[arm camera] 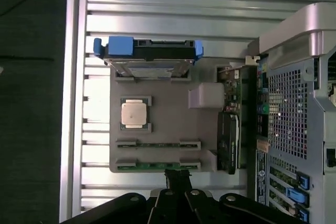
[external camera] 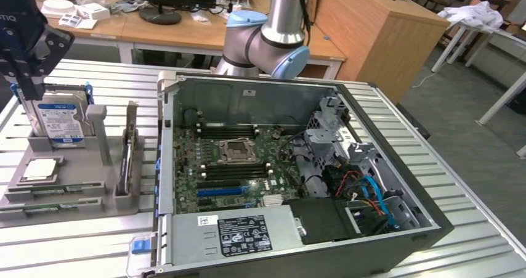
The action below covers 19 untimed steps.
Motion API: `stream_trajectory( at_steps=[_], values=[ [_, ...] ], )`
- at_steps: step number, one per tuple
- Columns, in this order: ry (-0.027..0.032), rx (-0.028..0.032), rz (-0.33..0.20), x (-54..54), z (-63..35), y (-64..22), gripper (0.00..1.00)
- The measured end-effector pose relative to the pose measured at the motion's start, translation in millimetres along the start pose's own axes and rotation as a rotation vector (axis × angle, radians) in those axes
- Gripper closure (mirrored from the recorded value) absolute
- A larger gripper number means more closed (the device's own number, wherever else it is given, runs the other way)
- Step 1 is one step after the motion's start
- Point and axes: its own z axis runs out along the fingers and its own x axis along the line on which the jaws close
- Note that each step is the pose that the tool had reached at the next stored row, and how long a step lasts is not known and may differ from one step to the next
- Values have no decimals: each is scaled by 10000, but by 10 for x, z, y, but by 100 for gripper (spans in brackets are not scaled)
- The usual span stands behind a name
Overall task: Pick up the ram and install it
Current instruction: 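Pick up the ram and move it above insertion slot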
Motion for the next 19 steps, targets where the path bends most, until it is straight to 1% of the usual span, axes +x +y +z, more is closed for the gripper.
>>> stream_trajectory(
  at_steps=[19],
  values=[
    [158, -124, -3450, 0, 5, 0, 89]
  ],
)
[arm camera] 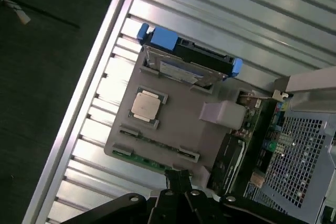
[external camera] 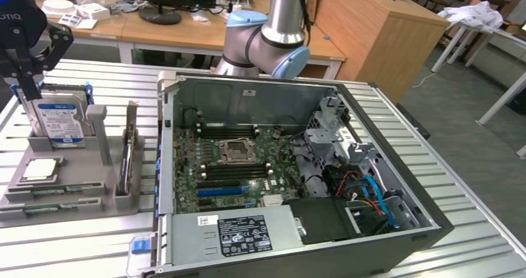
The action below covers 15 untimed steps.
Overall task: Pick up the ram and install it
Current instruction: 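Pick up the ram and move it above insertion slot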
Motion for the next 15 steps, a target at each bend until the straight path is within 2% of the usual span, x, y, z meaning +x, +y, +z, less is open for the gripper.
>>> stream_trajectory(
  at_steps=[15],
  values=[
    [126, -98, -2731, 0, 1, 0, 89]
  ],
)
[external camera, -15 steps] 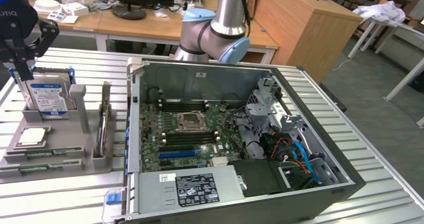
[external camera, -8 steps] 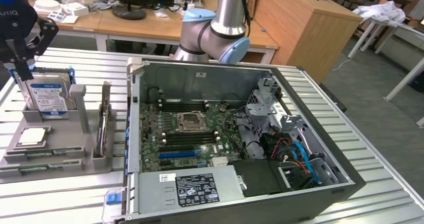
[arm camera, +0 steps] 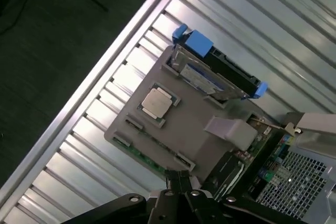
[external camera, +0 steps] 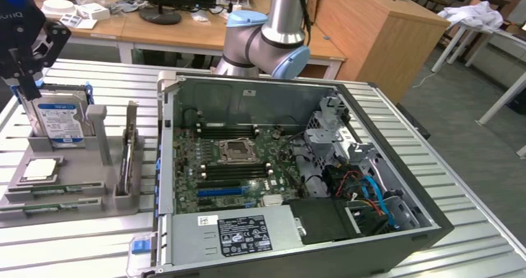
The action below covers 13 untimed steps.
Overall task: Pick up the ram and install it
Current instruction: 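Pick up the ram and move it above insertion slot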
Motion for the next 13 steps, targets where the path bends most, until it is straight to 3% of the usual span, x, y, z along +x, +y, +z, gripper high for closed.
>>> stream_trajectory(
  at_steps=[13],
  values=[
    [108, -85, -2361, 0, 2, 0, 89]
  ],
)
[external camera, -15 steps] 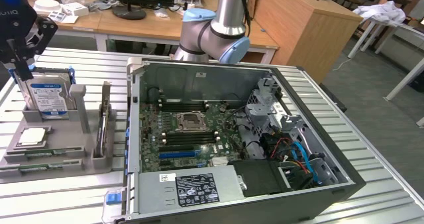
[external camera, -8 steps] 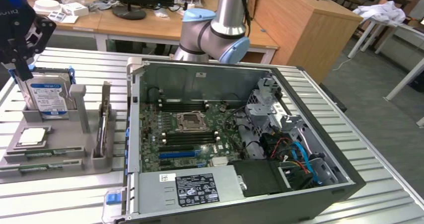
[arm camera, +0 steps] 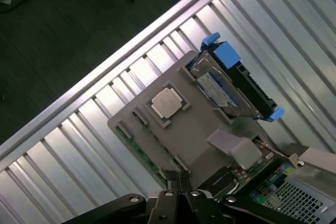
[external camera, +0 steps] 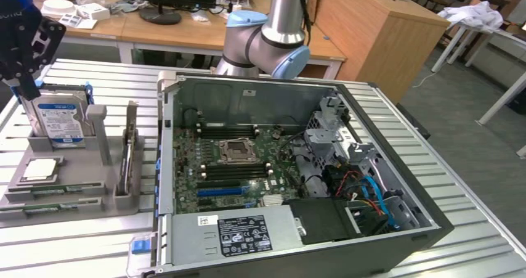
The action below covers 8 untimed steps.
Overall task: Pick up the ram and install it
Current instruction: 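Pick up the ram and move it above insertion slot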
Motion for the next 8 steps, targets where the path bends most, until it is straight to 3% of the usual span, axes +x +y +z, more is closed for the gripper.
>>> stream_trajectory(
  at_steps=[8],
  values=[
    [67, -52, -1452, 0, 1, 0, 89]
  ],
)
